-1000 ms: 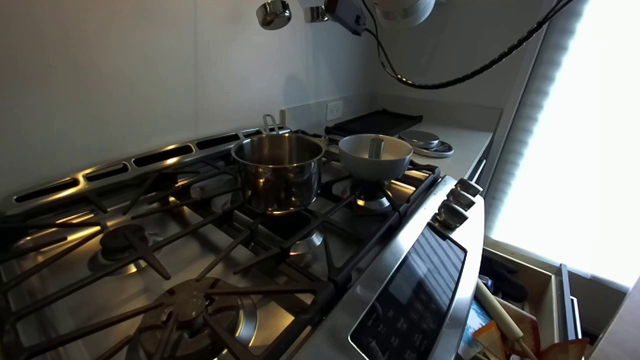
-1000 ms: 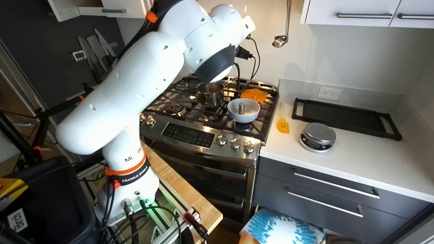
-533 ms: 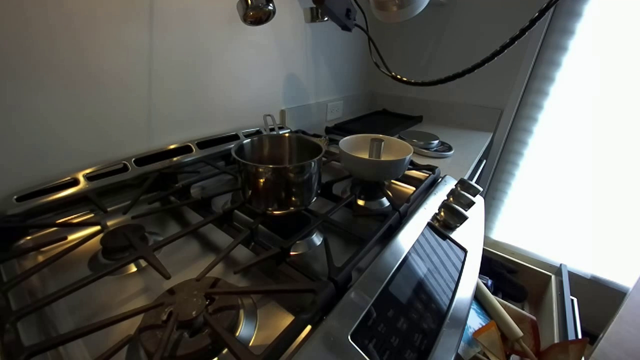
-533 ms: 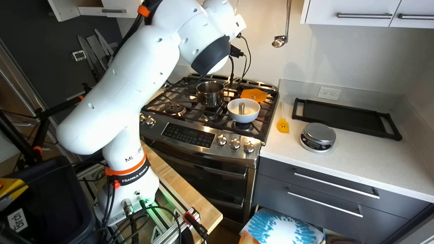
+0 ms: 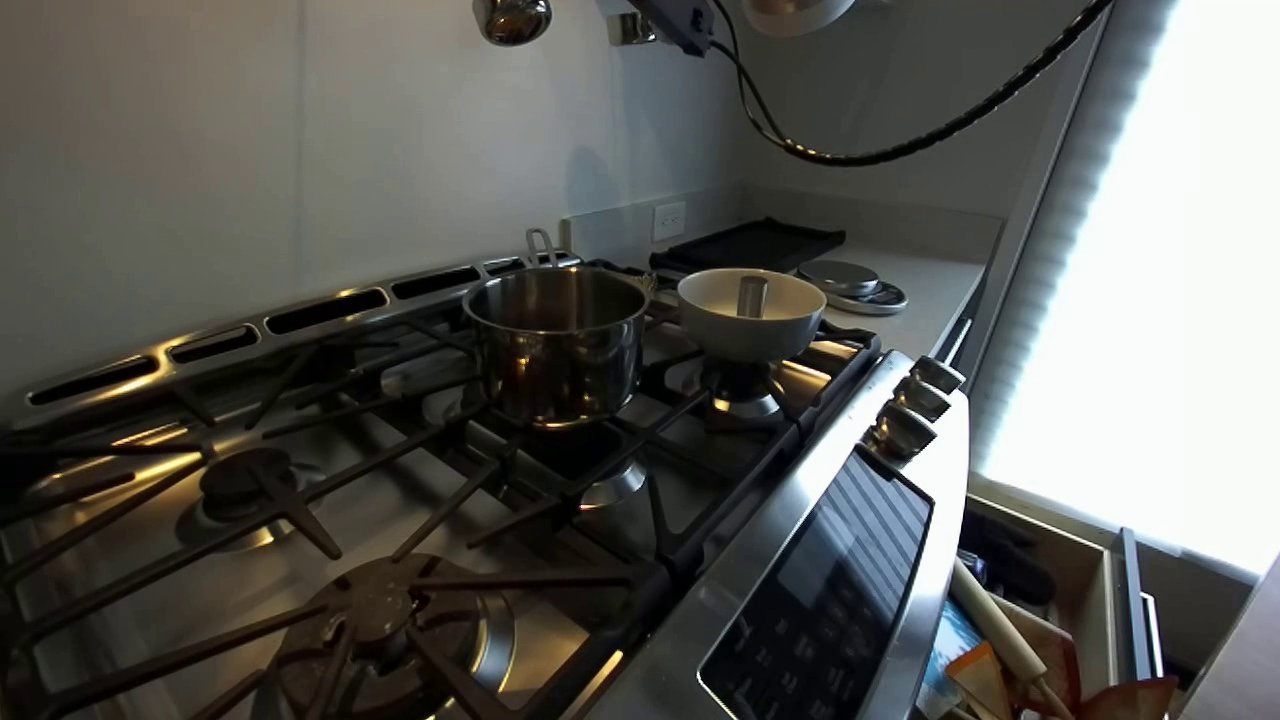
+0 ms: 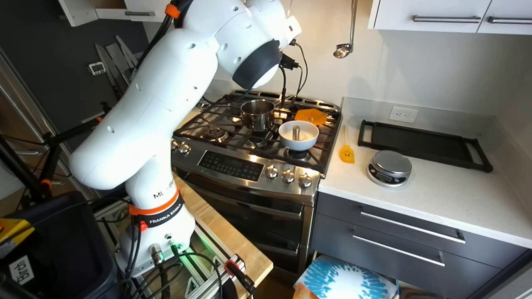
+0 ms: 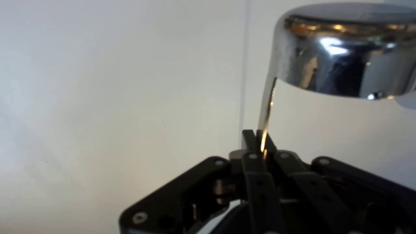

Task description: Unhang one silver ladle and put it in the silver pot

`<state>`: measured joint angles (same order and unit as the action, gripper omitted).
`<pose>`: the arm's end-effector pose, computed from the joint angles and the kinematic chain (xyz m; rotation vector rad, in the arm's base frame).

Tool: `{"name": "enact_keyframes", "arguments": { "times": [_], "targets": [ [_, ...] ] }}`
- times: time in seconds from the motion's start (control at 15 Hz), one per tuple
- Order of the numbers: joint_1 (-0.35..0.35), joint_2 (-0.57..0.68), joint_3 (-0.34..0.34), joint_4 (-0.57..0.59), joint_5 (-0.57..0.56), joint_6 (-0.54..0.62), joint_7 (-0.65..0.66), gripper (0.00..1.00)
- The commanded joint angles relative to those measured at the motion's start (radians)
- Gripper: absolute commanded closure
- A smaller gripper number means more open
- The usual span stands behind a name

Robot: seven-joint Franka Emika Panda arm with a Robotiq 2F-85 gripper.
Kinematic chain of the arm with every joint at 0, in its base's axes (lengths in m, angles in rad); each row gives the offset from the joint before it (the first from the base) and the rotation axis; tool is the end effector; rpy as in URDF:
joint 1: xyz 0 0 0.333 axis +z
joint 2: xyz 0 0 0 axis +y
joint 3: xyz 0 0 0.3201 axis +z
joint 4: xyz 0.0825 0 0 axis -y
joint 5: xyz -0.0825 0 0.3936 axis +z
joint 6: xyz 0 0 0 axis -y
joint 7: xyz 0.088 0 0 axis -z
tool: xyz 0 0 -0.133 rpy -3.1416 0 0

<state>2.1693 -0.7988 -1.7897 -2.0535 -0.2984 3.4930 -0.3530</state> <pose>0.6476 0.1221 0.4565 -2.0428 -0.4482 -1.5964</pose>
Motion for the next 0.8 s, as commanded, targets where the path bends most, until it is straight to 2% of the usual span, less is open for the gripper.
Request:
{"name": "enact_keyframes", "arguments": {
  "times": [0.0,0.07,0.2,0.33,0.53,0.73],
  "targets": [
    [-0.005,-0.001,0.009,-0.018,-0.007,0.016,-0.005,0.99],
    [0.001,0.001,0.008,-0.038,-0.013,0.059,-0.011,0.99],
    [0.033,0.078,-0.036,-0.096,0.029,0.180,-0.014,0.99],
    [0.084,0.197,-0.101,-0.188,0.151,0.335,-0.017,0.99],
    [0.184,0.273,-0.146,-0.302,0.356,0.538,-0.045,0.99],
    [0.271,0.351,-0.153,-0.384,0.574,0.684,-0.076,0.99]
  ]
}}
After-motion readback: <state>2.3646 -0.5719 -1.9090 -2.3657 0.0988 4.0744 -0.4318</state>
